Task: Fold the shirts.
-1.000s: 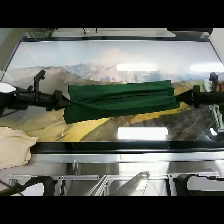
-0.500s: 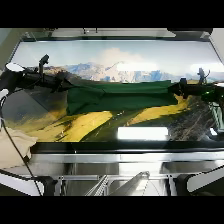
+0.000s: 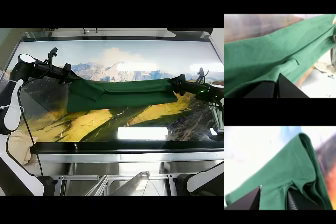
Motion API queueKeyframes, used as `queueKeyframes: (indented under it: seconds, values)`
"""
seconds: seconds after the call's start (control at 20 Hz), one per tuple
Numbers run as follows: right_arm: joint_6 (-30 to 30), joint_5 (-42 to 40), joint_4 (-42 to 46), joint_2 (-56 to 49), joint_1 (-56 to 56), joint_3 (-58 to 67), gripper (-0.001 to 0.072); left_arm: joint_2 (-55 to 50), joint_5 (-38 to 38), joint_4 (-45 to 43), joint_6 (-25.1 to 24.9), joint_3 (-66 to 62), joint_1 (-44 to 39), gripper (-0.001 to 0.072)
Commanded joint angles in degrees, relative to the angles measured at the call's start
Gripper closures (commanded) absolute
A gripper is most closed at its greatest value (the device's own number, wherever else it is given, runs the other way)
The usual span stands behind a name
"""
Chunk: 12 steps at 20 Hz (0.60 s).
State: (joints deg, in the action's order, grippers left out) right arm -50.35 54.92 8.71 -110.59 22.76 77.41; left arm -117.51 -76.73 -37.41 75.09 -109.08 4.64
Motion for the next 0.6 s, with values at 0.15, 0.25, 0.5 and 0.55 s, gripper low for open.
queueKeyframes:
  seconds: [0.15, 0.25, 0.5, 0.55]
  values:
    - [5.0, -4.1, -12.2, -0.2, -0.1, 0.2, 0.0351, -4.7, -0.8, 0.0, 3.0, -6.6, -0.8, 0.0679]
    - [5.0, -4.1, -12.2, -0.2, -0.1, 0.2, 0.0351, -5.6, -0.1, 0.1, 3.0, -6.7, -0.9, 0.0679]
    - [5.0, -3.5, -12.2, -0.2, -0.1, 0.2, 0.0352, -6.1, 6.4, 1.4, 2.9, -6.9, -0.9, 0.0679]
    - [5.0, -3.2, -11.8, -0.2, -0.1, 0.2, 0.0352, -6.1, 7.4, 1.6, 2.9, -6.9, -0.9, 0.0679]
